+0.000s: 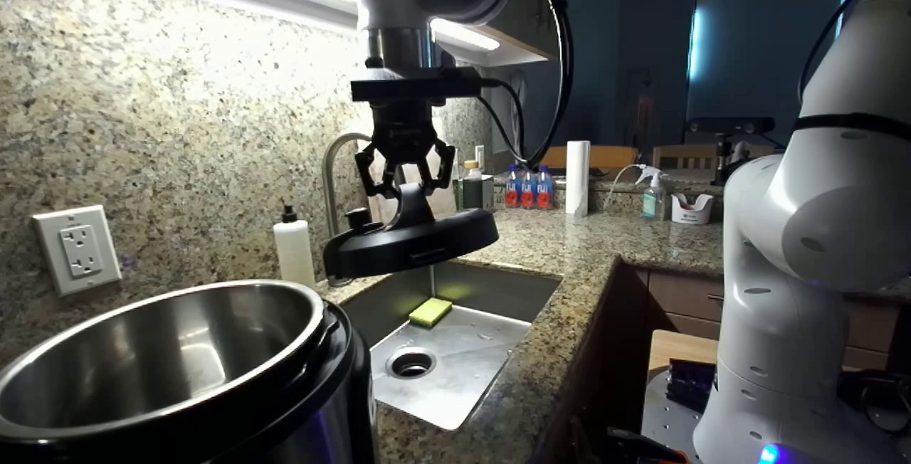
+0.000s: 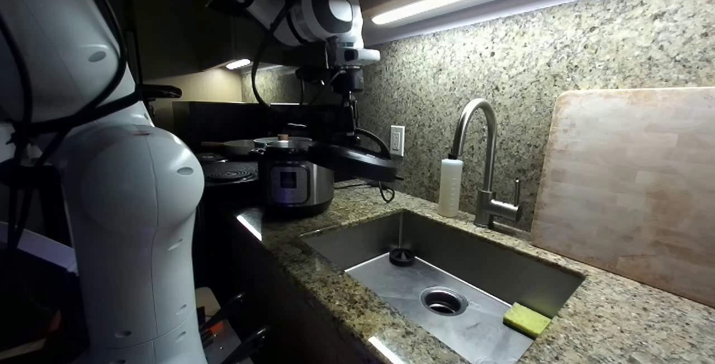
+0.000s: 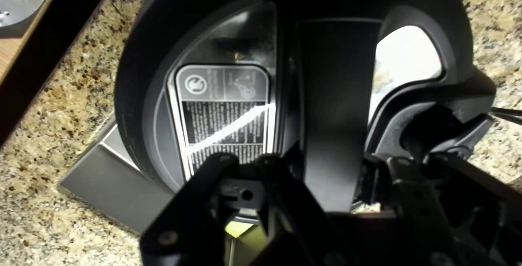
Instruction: Open the rice cooker and put the lid in the sink
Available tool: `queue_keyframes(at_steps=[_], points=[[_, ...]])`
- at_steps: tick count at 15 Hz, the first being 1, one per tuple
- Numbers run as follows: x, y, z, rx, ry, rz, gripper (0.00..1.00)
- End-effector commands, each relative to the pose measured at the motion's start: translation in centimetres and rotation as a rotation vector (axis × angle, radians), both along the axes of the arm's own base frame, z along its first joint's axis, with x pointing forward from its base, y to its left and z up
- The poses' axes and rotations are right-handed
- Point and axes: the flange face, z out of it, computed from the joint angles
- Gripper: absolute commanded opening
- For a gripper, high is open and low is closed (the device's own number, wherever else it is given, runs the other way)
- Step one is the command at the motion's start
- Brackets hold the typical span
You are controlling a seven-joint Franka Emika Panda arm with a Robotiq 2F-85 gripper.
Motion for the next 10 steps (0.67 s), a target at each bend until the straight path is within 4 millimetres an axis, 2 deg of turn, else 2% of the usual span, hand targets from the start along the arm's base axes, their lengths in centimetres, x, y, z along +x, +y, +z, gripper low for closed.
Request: queue_keyframes(at_steps=[1,10], points=[[-0.7,-1.2,0.5,0.025,-0.025,-0.056,0.08],[-0.8,-2.4,-2.2,0.009,0.035,-0.104,0.08]])
